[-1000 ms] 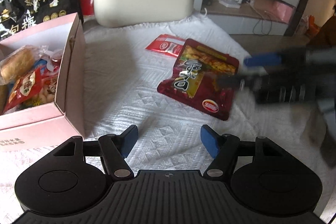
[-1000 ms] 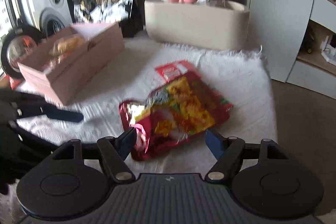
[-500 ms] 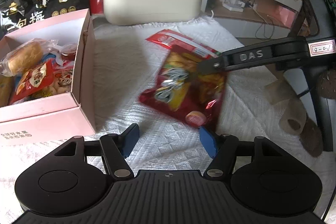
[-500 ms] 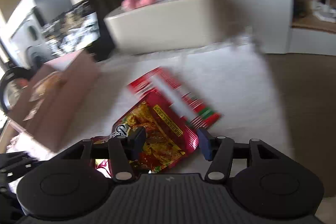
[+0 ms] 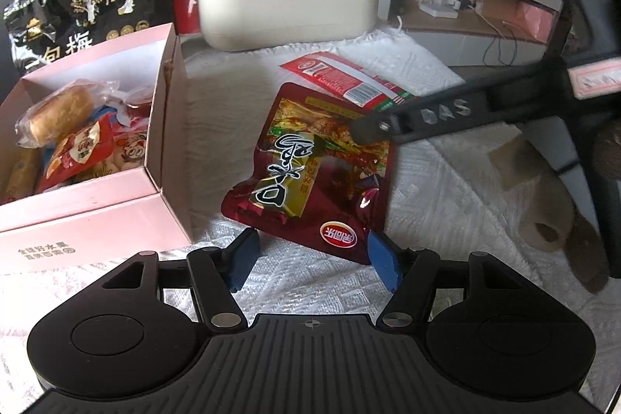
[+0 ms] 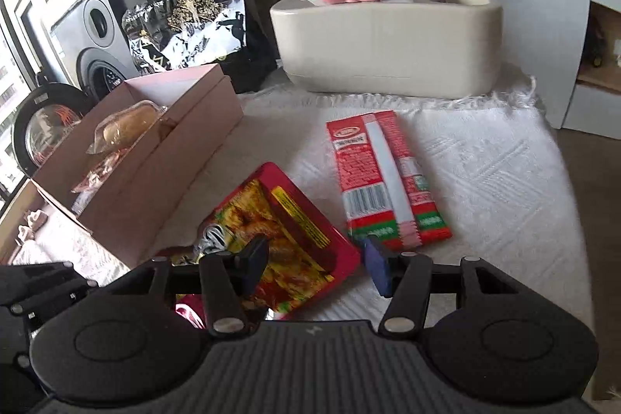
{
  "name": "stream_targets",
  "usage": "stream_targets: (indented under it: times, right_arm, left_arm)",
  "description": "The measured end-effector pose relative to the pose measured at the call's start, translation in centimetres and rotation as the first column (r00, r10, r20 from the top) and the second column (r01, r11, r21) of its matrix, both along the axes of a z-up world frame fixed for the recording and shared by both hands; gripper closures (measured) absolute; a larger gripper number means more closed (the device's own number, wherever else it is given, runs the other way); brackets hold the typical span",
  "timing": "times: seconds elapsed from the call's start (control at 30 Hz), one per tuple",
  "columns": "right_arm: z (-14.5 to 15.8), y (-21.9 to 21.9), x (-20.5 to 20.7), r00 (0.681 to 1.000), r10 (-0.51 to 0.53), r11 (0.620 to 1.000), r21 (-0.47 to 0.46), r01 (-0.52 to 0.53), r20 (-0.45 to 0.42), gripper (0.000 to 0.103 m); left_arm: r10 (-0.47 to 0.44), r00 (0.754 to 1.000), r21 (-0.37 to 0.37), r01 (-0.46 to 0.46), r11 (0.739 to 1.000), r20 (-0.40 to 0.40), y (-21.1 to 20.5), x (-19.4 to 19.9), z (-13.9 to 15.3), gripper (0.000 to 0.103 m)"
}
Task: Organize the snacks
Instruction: 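Move the left tool to the large red snack bag and grasp it, then lift the red snack bag with the left tool while the right tool reaches the red stick packet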
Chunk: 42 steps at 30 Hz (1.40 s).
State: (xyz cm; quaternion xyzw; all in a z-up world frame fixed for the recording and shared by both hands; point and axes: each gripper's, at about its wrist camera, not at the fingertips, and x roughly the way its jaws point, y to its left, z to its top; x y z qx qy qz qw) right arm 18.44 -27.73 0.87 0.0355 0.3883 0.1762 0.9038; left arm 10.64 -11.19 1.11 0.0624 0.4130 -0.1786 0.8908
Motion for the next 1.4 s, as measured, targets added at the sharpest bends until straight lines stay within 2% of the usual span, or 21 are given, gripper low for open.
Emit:
stream_targets:
  times: [0.2,0.33,0.47,0.63,0.73,0.87,0.93,1.07,1.17,1.2,1.3,1.4]
  right_arm:
    - [-0.6,-1.1,-1.1,0.999,0.014,0.999,0.033,-0.013,-0.043,0.048]
    - [-0.6,-0.3,-0.4,0.999,0.022,0.997,0.068,-0.020,-0.030,0.047]
    - [-0.6,1.0,0.6,0.999,0.040,0.997,0.060,-0.039,-0.016,0.047]
    - [0.0,-0.4,-0.8,0.999,0.032,0.999,0.033,-0.032,0.013,0.047]
    - [0.2,-2.1,-2.1,0.998,0.000,1.000,-0.006,0.000,0.057,0.047]
    - [-0.4,-4.6,-3.3,0.994,-0.071,0.997,-0.002,0.071,0.082,0.046]
    - [-1.1,-5.7,-3.5,0.994,-0.087,0.996,0.019,0.086,0.067,0.046]
    - [-2.0,-6.9,-4.0,0.992,-0.099,0.993,0.076,0.093,0.080,0.046]
    - [-2.1,-6.9,-3.9,0.992,-0.096,0.993,0.080,0.089,0.085,0.044]
    - [-2.2,-6.8,-4.0,0.992,-0.092,0.993,0.076,0.085,0.088,0.043]
    - [-2.2,-6.7,-4.1,0.992,-0.092,0.993,0.079,0.085,0.092,0.041]
    - [-2.2,-7.1,-4.1,0.991,-0.102,0.990,0.107,0.092,0.090,0.041]
  left_arm:
    - [0.000,1.000,-0.005,0.000,1.000,-0.002,-0.2,0.0,0.0,0.034]
    - [-0.006,1.000,-0.002,0.006,1.000,-0.004,-0.3,-0.2,0.1,0.034]
    - [-0.021,1.000,0.009,0.021,1.000,-0.007,0.1,-0.9,0.8,0.035]
    - [-0.049,0.995,-0.015,0.050,0.999,0.092,0.1,-1.9,3.2,0.035]
    - [-0.071,0.988,0.040,0.066,0.997,0.137,-1.4,-0.5,3.2,0.035]
    - [-0.074,0.990,0.117,0.060,0.991,0.120,-3.0,2.1,1.4,0.035]
    - [-0.053,0.993,0.126,0.040,0.991,0.102,-2.9,2.9,0.7,0.037]
    - [-0.040,0.995,0.087,0.032,0.996,0.091,-2.3,3.6,0.6,0.038]
    - [-0.032,0.996,0.075,0.026,0.997,0.082,-2.4,4.2,0.4,0.036]
    - [-0.022,0.997,0.056,0.018,0.998,0.071,-2.4,4.5,0.4,0.036]
    - [0.008,1.000,-0.029,-0.007,1.000,0.028,-2.1,5.3,0.5,0.027]
    - [-0.016,1.000,-0.089,0.016,0.996,-0.003,-1.9,5.3,0.6,0.023]
